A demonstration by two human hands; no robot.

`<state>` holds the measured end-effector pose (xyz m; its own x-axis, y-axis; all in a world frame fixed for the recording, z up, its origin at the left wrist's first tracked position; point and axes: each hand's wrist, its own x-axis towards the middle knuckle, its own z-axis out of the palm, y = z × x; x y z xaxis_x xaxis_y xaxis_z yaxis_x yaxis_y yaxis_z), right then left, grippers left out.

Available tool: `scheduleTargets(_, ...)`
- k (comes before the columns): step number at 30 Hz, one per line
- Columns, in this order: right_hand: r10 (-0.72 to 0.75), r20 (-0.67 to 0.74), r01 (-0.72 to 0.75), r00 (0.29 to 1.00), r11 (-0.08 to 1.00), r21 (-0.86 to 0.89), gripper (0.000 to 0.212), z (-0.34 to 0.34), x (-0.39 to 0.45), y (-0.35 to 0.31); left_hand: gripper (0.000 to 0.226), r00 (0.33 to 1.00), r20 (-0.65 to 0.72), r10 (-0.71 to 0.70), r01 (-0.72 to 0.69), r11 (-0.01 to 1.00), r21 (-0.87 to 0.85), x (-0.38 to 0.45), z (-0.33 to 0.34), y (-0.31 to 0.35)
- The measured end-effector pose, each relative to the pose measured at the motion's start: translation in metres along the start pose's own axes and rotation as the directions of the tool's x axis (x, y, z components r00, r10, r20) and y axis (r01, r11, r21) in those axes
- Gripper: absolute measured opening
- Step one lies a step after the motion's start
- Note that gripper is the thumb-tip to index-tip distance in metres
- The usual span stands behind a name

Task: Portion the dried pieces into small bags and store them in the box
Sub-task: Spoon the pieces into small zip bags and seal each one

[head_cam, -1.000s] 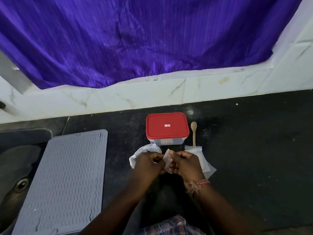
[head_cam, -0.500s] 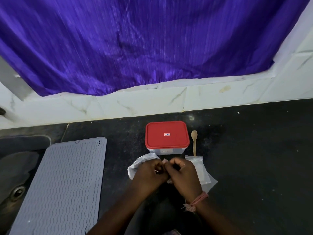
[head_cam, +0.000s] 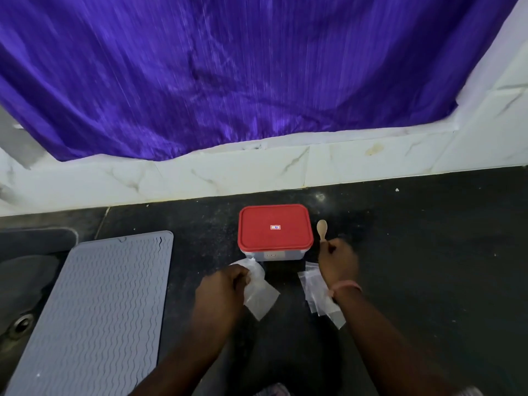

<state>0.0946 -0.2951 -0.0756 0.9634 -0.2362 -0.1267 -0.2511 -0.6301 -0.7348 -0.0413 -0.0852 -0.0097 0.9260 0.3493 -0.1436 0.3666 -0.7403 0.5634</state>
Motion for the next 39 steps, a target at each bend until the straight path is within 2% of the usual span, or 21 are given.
scheduleTargets(3, 0.007, -0.014, -0.011, 1.000, 0.937, -0.350, 0.028, 0.012, 0.024, -0.006, 0.021, 0.997, -0.076, 0.021, -0.020, 1.000, 0.014, -0.005, -0.005, -0.001)
scheduleTargets(6, 0.066, 0.040, -0.040, 0.997, 0.886, -0.462, 0.019, 0.022, 0.031, -0.010, 0.023, 0.992, -0.126, -0.008, 0.004, 0.999, -0.032, -0.006, -0.012, 0.001)
scheduleTargets(11, 0.178, 0.015, -0.156, 0.984, 0.898, -0.410, 0.018, 0.028, 0.039, -0.007, 0.028, 0.995, -0.084, -0.051, 0.040, 0.991, -0.129, -0.007, -0.018, -0.003)
scheduleTargets(15, 0.235, -0.002, -0.221, 0.972, 0.913, -0.344, 0.025, 0.031, 0.046, -0.003, 0.025, 0.987, -0.142, -0.078, 0.051, 0.981, -0.187, -0.013, -0.022, -0.007)
scheduleTargets(17, 0.224, -0.073, -0.235, 0.972, 0.944, -0.232, 0.024, 0.028, 0.045, -0.007, 0.021, 0.979, -0.176, -0.104, 0.065, 0.975, -0.214, -0.015, -0.026, -0.008)
scheduleTargets(19, 0.167, -0.154, -0.173, 0.974, 0.985, -0.026, 0.016, 0.022, 0.037, -0.014, 0.018, 0.963, -0.244, -0.118, 0.049, 0.961, -0.273, -0.017, -0.033, -0.009)
scheduleTargets(21, 0.064, -0.178, -0.028, 0.982, 0.980, 0.196, 0.005, 0.017, 0.017, -0.022, 0.018, 0.937, -0.323, -0.136, 0.028, 0.948, -0.318, -0.016, -0.038, -0.014)
scheduleTargets(24, -0.130, -0.173, 0.183, 0.976, 0.922, 0.342, 0.008, 0.016, -0.035, -0.037, 0.021, 0.889, -0.417, -0.187, 0.052, 0.948, -0.314, -0.009, -0.042, -0.033)
scheduleTargets(28, -0.343, -0.079, 0.351, 0.936, 0.888, 0.297, 0.013, 0.027, -0.088, -0.047, 0.035, 0.877, -0.462, -0.132, 0.037, 0.977, -0.210, -0.003, -0.034, -0.053)
scheduleTargets(32, -0.513, 0.120, 0.482, 0.850, 0.849, 0.218, 0.012, 0.041, -0.096, -0.039, 0.046, 0.933, -0.349, -0.084, 0.038, 0.990, -0.138, -0.005, -0.017, -0.061)
scheduleTargets(35, -0.572, 0.226, 0.550, 0.788, 0.820, 0.156, 0.011, 0.046, -0.100, -0.028, 0.037, 0.971, -0.229, -0.064, 0.051, 0.997, -0.061, -0.015, -0.008, -0.060)
scheduleTargets(39, -0.624, 0.296, 0.646, 0.723, 0.763, 0.029, 0.007, 0.049, -0.099, -0.019, 0.037, 0.974, -0.224, 0.013, -0.016, 1.000, -0.010, -0.020, -0.005, -0.067)
